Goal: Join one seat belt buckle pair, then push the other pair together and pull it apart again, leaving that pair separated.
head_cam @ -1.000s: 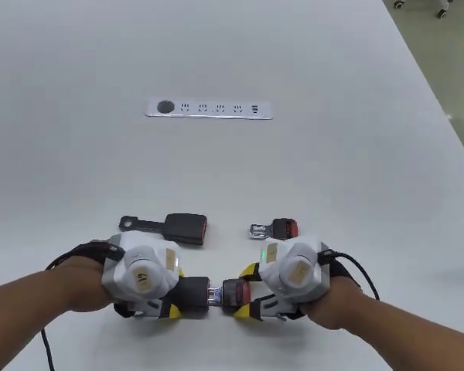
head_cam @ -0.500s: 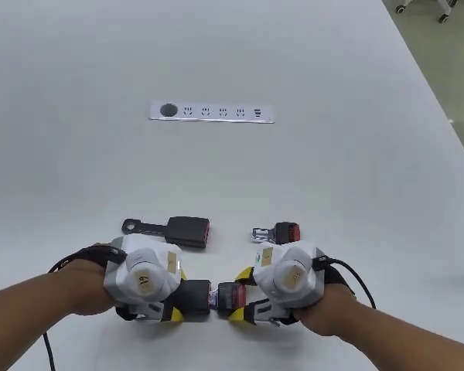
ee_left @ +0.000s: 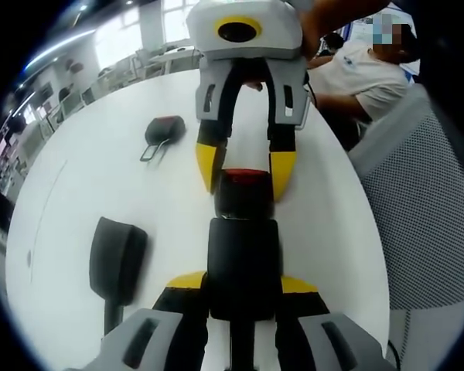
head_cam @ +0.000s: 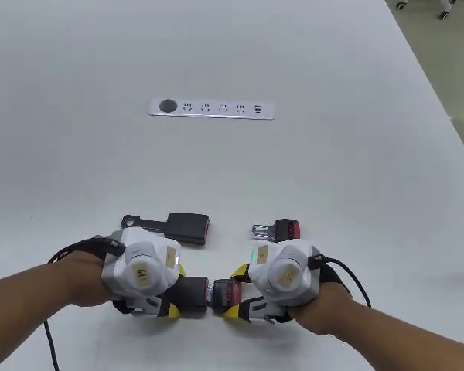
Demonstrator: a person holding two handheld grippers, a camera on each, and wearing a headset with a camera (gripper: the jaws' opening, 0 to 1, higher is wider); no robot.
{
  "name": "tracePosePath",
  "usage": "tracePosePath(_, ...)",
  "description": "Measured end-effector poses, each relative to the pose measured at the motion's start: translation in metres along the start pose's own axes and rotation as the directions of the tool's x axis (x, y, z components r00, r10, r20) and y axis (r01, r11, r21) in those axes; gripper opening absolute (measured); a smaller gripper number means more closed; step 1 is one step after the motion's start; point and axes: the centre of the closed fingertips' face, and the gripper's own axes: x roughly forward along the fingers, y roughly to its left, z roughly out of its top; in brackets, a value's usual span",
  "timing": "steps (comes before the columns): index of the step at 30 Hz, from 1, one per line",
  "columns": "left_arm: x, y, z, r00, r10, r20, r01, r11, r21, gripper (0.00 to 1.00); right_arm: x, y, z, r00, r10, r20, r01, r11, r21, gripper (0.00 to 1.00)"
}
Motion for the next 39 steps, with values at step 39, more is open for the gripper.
tracePosePath(39, -0.002, -0.002, 0.002, 0.9827, -0.049, 0.178, 0.048, 0.999, 0.008, 0.33, -0.004, 0.011, 0.006, 0.9734, -0.012, 0.229, 0.022, 0.999, -0.042, 0.3)
